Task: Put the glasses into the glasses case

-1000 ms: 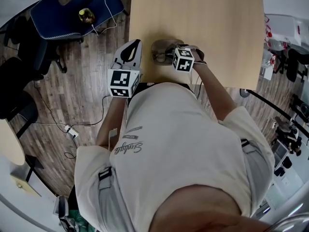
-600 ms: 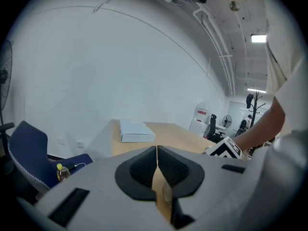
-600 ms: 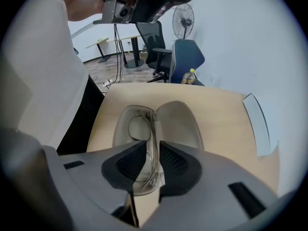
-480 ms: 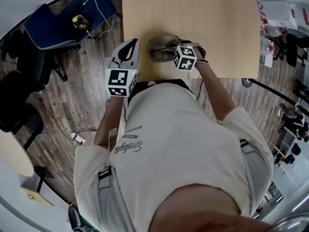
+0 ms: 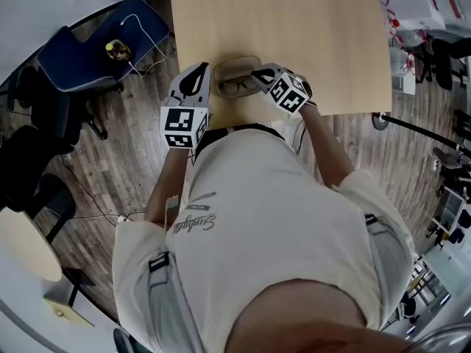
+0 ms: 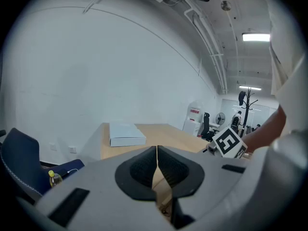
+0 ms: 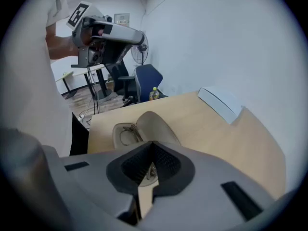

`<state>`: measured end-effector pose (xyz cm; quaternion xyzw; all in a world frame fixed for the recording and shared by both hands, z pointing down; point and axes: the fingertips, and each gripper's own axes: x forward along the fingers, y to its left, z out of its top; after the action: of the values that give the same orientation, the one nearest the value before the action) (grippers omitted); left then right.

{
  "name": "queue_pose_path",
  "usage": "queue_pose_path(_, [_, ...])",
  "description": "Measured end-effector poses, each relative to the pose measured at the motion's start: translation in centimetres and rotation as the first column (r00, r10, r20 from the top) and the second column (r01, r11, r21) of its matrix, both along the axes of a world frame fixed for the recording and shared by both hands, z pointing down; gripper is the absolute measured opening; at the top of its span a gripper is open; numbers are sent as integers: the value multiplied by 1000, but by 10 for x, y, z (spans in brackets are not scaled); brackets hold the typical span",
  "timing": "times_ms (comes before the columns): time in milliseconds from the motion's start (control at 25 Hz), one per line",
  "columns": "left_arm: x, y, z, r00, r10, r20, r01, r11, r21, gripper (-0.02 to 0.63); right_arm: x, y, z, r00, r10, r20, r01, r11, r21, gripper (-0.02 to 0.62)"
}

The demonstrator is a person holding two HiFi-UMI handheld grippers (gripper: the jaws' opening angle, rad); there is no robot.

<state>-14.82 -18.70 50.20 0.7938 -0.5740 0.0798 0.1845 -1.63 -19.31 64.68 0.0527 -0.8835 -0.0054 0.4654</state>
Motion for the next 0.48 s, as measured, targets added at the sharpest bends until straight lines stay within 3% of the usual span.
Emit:
queue_pose_path(240, [11, -3, -17, 1000, 0, 29, 0, 1000, 13, 17, 15, -5, -26, 965, 175, 195, -161, 983, -88, -3])
queue_pose_path(480, [15, -4, -38, 998, -14, 68, 12, 999, 34, 17, 27, -16, -70, 889, 283, 361, -261, 959, -110, -3])
